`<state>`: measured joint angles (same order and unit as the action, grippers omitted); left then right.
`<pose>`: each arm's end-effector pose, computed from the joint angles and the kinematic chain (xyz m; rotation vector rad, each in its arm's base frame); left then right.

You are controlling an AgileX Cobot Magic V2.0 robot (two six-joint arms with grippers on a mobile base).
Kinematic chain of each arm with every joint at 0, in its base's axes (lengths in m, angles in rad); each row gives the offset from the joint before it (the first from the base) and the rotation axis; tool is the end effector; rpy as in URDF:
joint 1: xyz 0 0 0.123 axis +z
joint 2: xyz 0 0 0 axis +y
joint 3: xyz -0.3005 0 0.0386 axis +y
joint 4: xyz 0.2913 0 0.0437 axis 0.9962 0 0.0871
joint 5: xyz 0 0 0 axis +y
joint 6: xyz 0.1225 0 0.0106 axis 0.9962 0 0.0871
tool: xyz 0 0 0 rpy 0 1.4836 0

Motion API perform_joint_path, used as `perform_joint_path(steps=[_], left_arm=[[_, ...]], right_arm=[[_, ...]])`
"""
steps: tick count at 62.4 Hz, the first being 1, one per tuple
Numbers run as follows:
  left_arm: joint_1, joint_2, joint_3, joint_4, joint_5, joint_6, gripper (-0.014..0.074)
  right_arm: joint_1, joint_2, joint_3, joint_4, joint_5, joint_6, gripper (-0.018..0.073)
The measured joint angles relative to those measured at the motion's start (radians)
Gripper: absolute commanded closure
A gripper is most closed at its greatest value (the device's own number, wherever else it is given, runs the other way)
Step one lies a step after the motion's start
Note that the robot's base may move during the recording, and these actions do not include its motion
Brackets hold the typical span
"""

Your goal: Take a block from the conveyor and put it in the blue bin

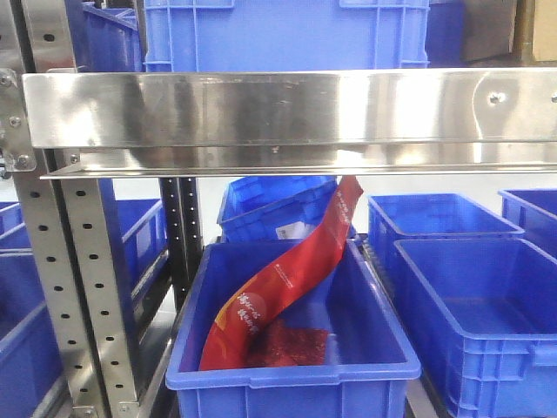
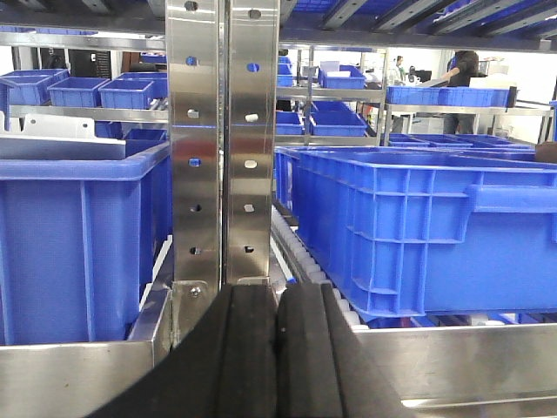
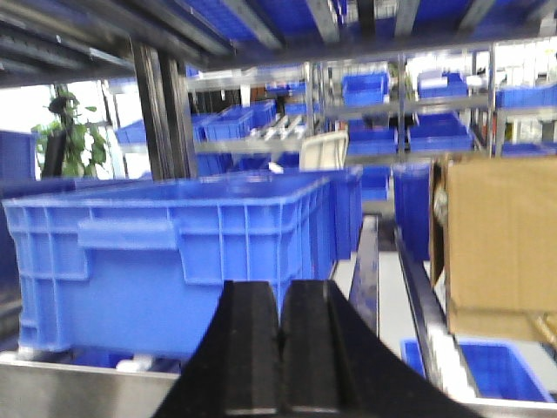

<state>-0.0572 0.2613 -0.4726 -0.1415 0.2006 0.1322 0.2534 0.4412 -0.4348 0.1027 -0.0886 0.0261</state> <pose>0.1172 -0.0102 0.3539 0.0601 1.4702 -0.0724 0.1528 0.0384 0.3486 -0.0804 1.4066 0.3105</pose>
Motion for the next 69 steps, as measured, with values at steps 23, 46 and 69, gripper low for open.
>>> perform_joint_path(steps=[23,46,69], left_arm=[[0.000,0.000,0.000,0.000,-0.002,0.000,0.0707],[0.000,0.000,0.000,0.000,-0.002,0.000,0.0707],[0.000,0.000,0.002,0.000,-0.002,0.000,0.0707]], right_arm=[[0.000,-0.017,0.000,0.000,0.015,0.000,0.0721],[0.000,-0.037,0.025,0.000,0.019,0.000,0.0721],[-0.172,-0.328,0.270,0.000,0.097,0.000,0.0721]])
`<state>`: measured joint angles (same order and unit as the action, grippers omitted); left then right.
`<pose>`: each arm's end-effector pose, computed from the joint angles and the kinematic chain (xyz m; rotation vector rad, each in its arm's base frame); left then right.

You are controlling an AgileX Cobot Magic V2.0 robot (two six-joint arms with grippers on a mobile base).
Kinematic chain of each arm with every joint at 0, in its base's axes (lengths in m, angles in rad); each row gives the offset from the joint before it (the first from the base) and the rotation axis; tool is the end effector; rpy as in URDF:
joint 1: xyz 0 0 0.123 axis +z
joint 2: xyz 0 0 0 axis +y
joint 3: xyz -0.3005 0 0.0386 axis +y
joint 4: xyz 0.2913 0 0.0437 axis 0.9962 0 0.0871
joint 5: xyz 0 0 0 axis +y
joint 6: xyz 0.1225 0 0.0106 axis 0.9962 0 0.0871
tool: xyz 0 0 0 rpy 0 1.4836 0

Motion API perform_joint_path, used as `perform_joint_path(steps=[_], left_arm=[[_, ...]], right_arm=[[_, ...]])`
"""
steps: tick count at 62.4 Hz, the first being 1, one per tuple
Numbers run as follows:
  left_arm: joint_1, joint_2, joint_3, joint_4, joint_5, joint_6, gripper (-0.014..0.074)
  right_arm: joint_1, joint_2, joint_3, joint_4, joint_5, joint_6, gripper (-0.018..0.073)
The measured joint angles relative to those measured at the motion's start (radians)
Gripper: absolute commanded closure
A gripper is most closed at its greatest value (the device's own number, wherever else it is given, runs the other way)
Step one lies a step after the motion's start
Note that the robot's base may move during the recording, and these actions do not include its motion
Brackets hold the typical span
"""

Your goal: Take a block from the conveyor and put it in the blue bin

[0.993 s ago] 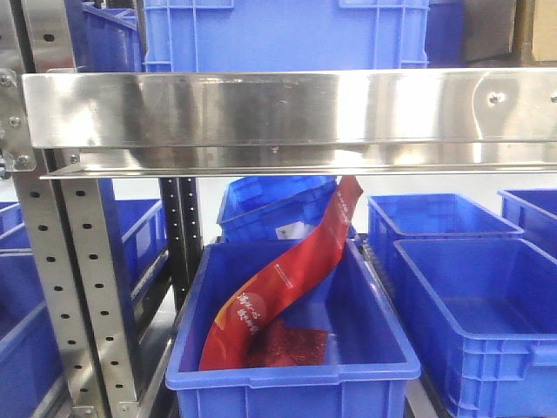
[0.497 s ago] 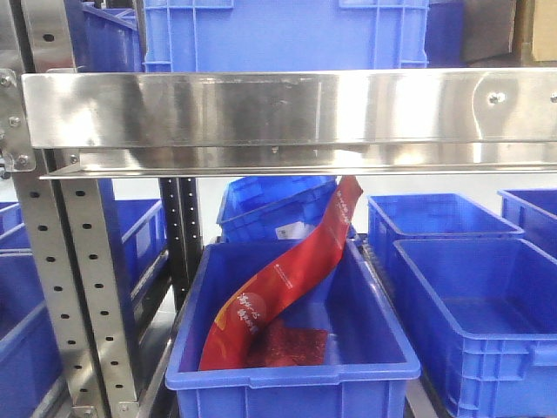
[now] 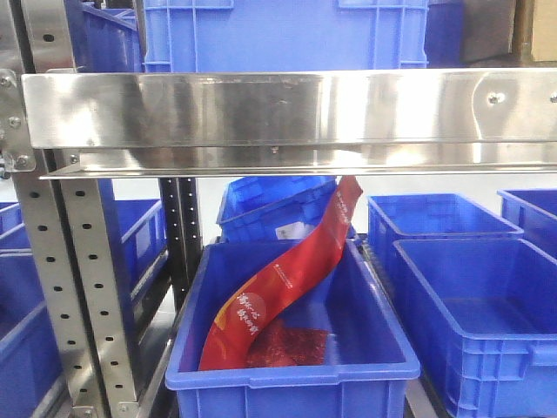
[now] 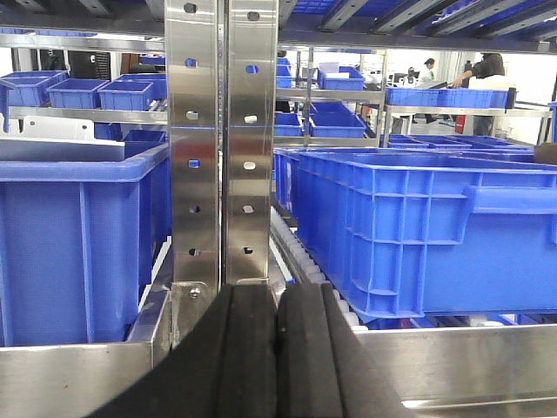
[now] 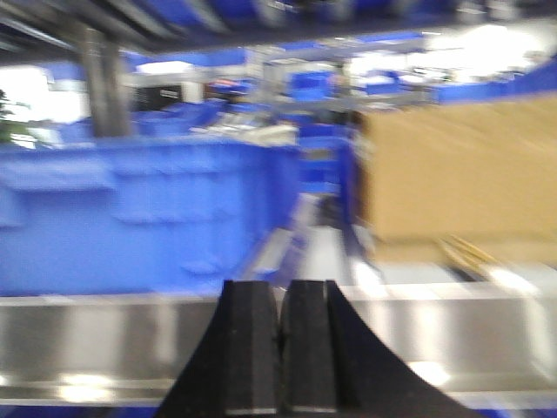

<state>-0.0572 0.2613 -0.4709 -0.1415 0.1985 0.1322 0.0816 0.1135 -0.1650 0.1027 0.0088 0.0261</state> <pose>0.1174 -0.0102 0.3535 0.0598 1.4698 -0.0723 0.1160 0.0096 0.2698 0.0333 1.4427 0.1733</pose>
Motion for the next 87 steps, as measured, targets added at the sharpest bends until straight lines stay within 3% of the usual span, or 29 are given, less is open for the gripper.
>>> perform_joint_path(steps=[11,24,41,87], left_arm=[[0.000,0.000,0.000,0.000,0.000,0.000,0.0707],[0.000,-0.002,0.000,0.000,-0.002,0.000,0.0707],[0.000,-0.006,0.000,0.000,-0.010,0.000,0.0707],[0.000,-0.006,0.000,0.000,-0.016,0.000,0.0707]], right_arm=[[-0.030,-0.103,0.140,-0.003,-0.044,0.000,0.0721],[0.015,-0.109,0.162,-0.113,-0.046,0.000,0.0721],[0.017,-0.111,0.163,-0.031,0.045,0.000,0.0721],[0.017,-0.111,0.163,-0.076,0.054,0.000,0.0721]])
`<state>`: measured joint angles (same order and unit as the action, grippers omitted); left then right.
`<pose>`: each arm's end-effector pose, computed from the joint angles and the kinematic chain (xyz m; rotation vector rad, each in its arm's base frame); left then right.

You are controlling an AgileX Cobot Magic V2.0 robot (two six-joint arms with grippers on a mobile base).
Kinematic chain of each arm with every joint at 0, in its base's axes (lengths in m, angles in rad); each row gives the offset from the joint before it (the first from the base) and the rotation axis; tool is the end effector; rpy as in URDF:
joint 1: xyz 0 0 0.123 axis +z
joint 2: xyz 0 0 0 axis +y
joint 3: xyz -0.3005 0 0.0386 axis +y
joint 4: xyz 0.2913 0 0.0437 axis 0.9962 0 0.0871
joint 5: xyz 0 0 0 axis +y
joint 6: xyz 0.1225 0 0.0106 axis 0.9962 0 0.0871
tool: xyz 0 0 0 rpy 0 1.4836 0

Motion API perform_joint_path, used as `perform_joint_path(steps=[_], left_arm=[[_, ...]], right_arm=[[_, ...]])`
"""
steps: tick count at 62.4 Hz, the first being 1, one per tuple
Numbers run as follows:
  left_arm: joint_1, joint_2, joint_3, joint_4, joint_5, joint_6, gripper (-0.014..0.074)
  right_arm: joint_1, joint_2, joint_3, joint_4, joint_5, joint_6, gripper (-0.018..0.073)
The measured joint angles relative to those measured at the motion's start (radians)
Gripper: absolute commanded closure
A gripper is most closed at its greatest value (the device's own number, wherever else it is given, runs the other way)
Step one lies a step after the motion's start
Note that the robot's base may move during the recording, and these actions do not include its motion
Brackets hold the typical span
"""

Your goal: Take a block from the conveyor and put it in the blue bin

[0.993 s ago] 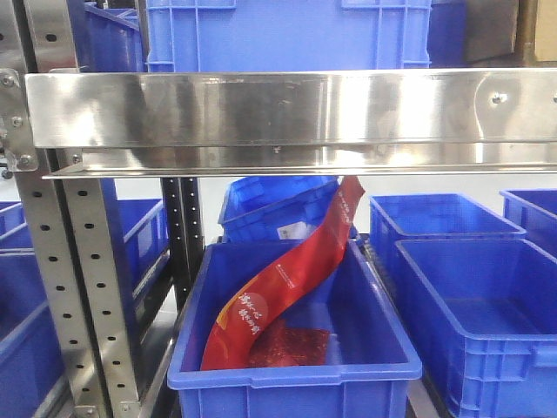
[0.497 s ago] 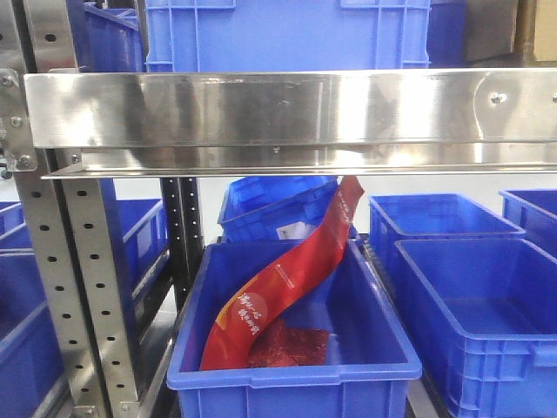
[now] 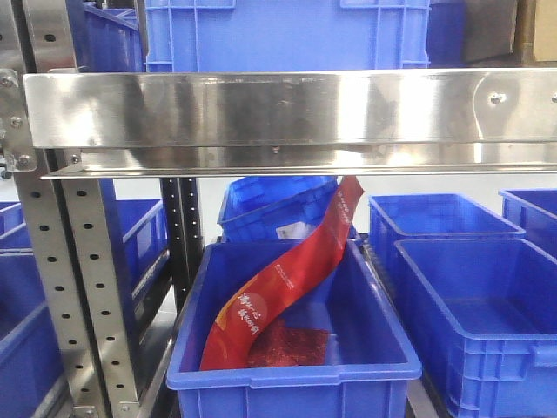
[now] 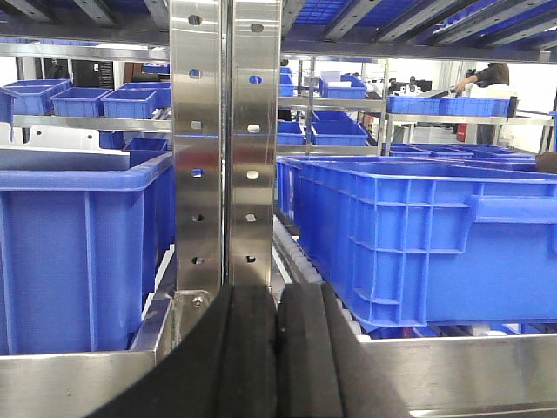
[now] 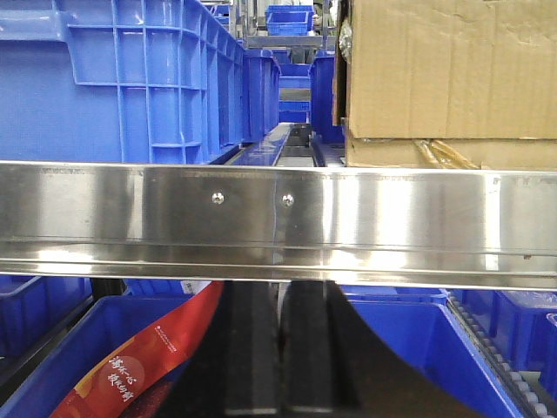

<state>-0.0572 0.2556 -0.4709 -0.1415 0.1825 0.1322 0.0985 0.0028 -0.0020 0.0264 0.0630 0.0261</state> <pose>0.1159 -0.0098 0.3561 0.0573 1.4483 -0.0711 0.1133 0.0114 0.2087 -0.0370 1.5482 0.1208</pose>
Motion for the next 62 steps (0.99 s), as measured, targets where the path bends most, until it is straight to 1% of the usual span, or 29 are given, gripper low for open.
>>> perform_joint_path(steps=[25,33,38,42,49,57,62], left_arm=[[0.000,0.000,0.000,0.000,0.000,0.000,0.0707],[0.000,-0.018,0.024,0.005,-0.014,0.000,0.0707],[0.018,-0.068,0.083,0.038,-0.030,0.000,0.0707],[0.035,-0.119,0.140,0.048,-0.041,0.000,0.0707],[0.069,-0.235,0.302,0.052,-0.057,-0.003,0.0707],[0.087,-0.247,0.433,0.054,-0.057,-0.050,0.0707],[0.087,-0.249,0.468,0.065,-0.061,-0.073,0.0707]], right_arm=[[0.000,0.000,0.000,0.000,0.002,0.000,0.0721],[0.000,0.000,0.000,0.000,0.002,0.000,0.0721],[0.000,0.000,0.000,0.000,0.002,0.000,0.0721],[0.000,0.000,0.000,0.000,0.002,0.000,0.0721],[0.000,0.000,0.002,0.000,0.002,0.000,0.0721],[0.000,0.000,0.003,0.000,0.004,0.000,0.0721],[0.000,0.000,0.002,0.000,0.004,0.000,0.0721]])
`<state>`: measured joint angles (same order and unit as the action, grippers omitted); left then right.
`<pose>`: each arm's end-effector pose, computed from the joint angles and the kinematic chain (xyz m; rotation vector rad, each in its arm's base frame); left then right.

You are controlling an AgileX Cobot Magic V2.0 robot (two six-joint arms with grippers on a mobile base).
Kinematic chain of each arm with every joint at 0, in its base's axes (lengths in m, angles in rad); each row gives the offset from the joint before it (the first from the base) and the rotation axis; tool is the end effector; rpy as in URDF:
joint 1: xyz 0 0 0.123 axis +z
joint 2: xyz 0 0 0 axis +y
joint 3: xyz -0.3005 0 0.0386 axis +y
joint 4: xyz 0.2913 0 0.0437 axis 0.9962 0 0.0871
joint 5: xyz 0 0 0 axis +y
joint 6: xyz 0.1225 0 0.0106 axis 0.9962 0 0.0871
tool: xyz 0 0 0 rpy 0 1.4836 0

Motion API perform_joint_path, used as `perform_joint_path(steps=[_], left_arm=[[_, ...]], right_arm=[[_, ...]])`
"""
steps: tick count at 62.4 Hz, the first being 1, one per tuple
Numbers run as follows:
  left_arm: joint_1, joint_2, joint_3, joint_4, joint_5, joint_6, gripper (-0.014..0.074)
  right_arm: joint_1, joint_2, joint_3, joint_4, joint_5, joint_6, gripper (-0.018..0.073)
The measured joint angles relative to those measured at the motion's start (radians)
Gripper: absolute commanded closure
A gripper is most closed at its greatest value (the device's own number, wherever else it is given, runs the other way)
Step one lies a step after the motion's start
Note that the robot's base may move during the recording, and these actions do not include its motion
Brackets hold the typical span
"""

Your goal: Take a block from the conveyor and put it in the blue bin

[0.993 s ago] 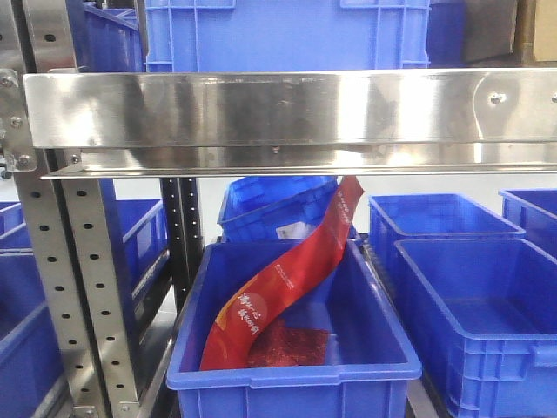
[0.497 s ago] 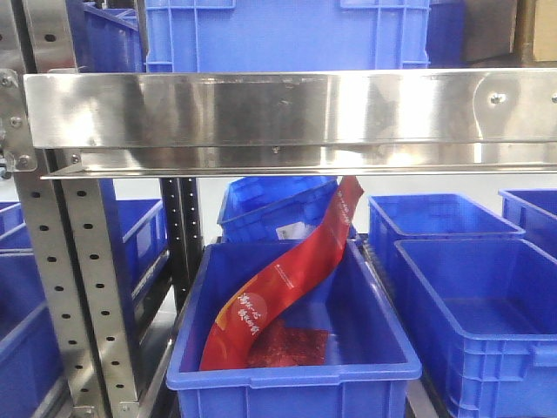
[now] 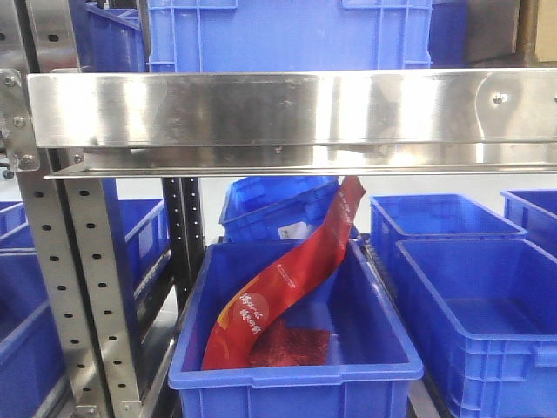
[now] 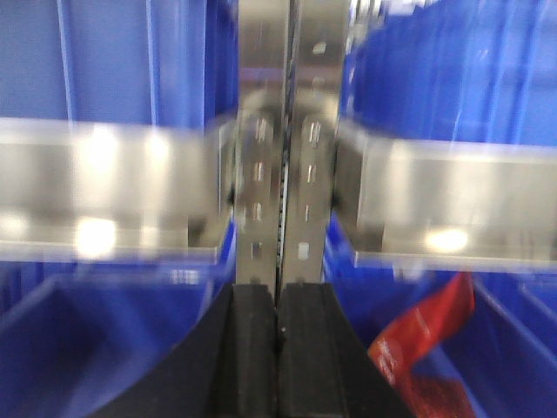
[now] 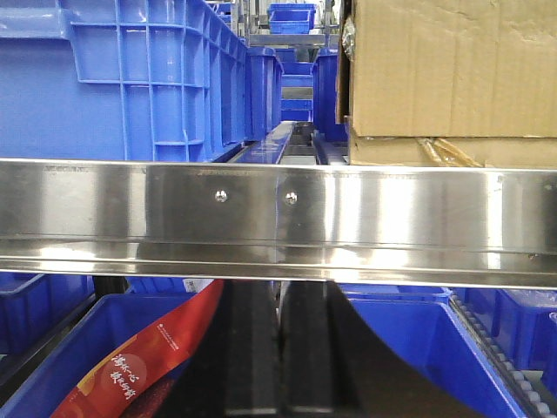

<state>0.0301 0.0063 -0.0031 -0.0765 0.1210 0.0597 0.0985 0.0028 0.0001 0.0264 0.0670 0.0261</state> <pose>0.1140 0.0023 0.2016 -0.0301 1.6072 0.0033 0.1134 0.0114 0.2073 -0.0372 1.5543 0.1206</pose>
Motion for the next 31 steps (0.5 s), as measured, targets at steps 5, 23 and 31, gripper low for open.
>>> perform_joint_path(steps=[5,23,31], left_arm=[[0.000,0.000,0.004,0.035,0.000,-0.006,0.0707],[0.000,0.000,0.004,0.117,-0.044,-0.131,0.0707],[-0.002,-0.001,0.004,0.110,-0.048,-0.137,0.0707]], right_arm=[[0.000,0.000,0.000,0.000,0.000,0.000,0.0721],[0.000,0.000,0.000,0.000,0.000,0.000,0.0721],[0.000,0.000,0.000,0.000,0.000,0.000,0.0721]])
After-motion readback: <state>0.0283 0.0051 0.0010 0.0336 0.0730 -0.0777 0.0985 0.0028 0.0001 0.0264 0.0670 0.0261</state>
